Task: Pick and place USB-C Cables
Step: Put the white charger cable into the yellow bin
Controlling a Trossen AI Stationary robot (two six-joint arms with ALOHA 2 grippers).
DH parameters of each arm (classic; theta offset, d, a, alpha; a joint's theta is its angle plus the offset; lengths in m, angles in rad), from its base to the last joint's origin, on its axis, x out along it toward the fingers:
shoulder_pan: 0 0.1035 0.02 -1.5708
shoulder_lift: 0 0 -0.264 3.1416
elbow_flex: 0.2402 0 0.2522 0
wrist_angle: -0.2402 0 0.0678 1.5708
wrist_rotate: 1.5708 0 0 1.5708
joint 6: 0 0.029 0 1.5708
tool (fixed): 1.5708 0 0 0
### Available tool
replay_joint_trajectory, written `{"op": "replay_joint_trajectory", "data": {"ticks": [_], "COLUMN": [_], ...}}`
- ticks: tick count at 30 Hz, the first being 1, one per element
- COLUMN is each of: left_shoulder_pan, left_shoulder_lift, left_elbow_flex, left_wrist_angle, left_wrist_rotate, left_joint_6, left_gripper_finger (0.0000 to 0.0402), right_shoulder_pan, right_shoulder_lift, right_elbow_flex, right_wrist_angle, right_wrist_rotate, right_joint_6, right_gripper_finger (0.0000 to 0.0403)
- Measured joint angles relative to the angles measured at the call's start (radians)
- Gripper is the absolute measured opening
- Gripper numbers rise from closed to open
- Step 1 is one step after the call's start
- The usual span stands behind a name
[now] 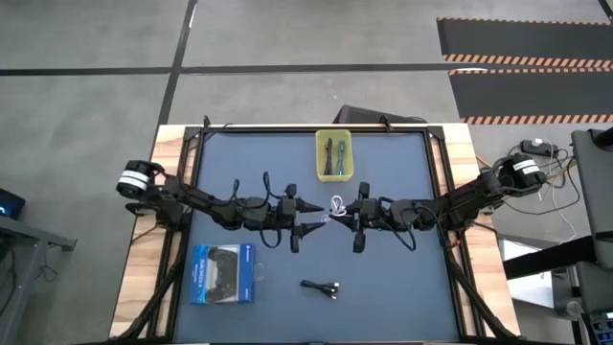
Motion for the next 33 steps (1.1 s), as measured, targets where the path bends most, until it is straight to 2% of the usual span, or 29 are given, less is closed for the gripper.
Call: {"op": "replay_joint_trajectory", "data": {"ticks": [24, 28, 33], "left_shoulder_pan": [0.014, 0.015, 0.015], "left_shoulder_lift": [0.153, 0.153, 0.153], "left_elbow_flex": [0.115, 0.115, 0.114], "left_wrist_angle": [0.004, 0.003, 0.002], "left_wrist_rotate": [-0.004, -0.004, -0.004], "left_joint_6": [0.001, 0.007, 0.008], "left_gripper_finger": [0.0178, 0.0154, 0.0093], "right_shoulder_pan": [0.000, 0.000, 0.000], "right_shoulder_lift": [-0.001, -0.001, -0.001], "right_elbow_flex": [0.001, 0.001, 0.001], "right_wrist_angle": [0.044, 0.043, 0.043], "right_wrist_rotate": [-0.004, -0.004, -0.004], "right_joint_6": [-0.058, -0.059, -0.064], "right_gripper_finger": [0.0038, 0.0039, 0.0060]}}
